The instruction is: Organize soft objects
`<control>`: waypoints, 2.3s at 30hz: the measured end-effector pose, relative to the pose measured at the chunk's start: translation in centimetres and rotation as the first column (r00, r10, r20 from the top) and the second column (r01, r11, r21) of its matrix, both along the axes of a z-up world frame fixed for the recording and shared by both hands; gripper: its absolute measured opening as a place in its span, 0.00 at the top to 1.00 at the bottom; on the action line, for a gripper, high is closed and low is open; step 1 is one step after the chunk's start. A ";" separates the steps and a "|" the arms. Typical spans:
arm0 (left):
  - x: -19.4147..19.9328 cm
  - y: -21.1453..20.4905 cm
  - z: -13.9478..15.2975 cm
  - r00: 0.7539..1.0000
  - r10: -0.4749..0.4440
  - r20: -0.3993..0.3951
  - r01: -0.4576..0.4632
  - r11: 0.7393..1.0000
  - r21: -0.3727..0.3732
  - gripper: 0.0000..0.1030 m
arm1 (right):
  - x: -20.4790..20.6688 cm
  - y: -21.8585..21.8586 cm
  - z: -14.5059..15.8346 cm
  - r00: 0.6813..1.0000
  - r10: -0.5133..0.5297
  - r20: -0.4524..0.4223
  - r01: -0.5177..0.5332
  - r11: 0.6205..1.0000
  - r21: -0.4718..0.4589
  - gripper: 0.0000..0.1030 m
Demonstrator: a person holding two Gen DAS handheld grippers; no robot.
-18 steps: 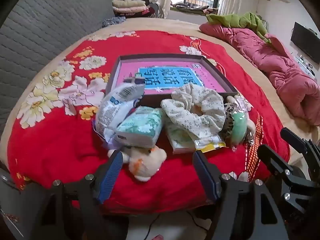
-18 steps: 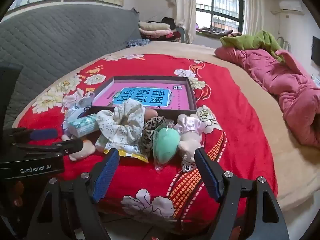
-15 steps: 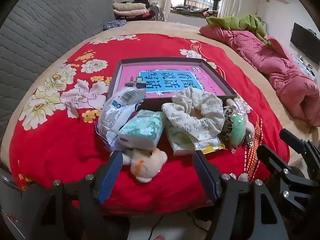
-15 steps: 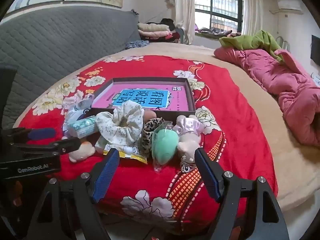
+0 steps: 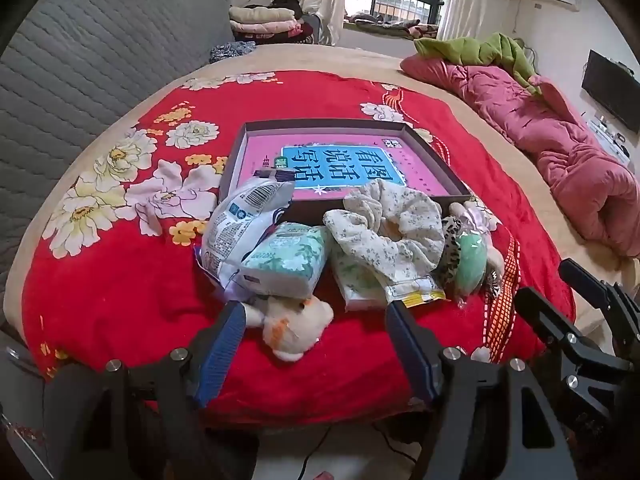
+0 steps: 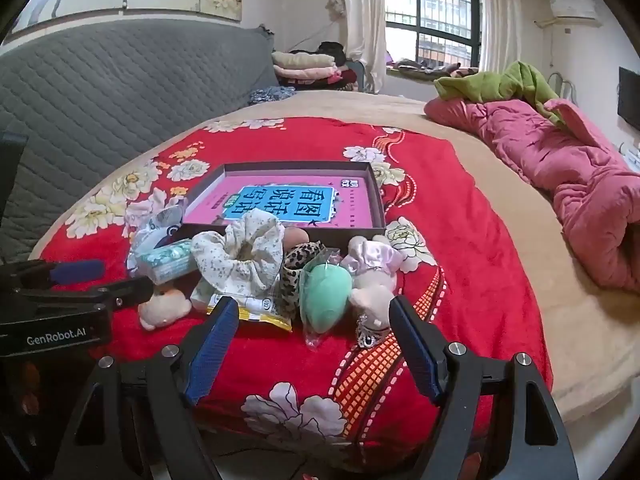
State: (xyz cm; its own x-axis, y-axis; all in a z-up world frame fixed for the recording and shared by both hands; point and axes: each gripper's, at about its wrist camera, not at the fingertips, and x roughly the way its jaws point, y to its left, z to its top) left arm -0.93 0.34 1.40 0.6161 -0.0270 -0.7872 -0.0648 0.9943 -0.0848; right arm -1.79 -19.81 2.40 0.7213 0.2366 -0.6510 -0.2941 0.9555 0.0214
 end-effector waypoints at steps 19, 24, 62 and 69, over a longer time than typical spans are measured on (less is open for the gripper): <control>-0.2 -0.1 -0.1 1.000 0.004 0.001 -0.004 1.000 0.003 0.30 | 0.1 -0.5 0.0 1.000 -0.017 -0.008 0.017 1.000 0.016 0.24; -0.1 0.1 0.1 1.000 0.006 -0.002 -0.006 1.000 -0.001 0.30 | 0.2 -0.5 -0.1 1.000 -0.021 -0.011 0.021 1.000 0.012 0.24; 0.2 0.7 -0.4 1.000 0.013 0.010 -0.013 1.000 -0.022 0.30 | 0.8 -0.9 -0.3 0.999 0.009 -0.039 -0.007 0.997 0.075 0.24; 0.6 1.5 -0.7 1.000 0.025 0.009 -0.025 0.999 -0.045 0.30 | 1.2 -0.7 -0.5 0.999 0.021 -0.046 -0.017 0.996 0.086 0.24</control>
State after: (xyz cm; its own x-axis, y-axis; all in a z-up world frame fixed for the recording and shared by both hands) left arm -0.35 1.82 0.74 0.6245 -0.0469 -0.7796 -0.0883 0.9876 -0.1302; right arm -0.56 -20.54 1.86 0.6854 0.3062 -0.6607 -0.3085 0.9439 0.1174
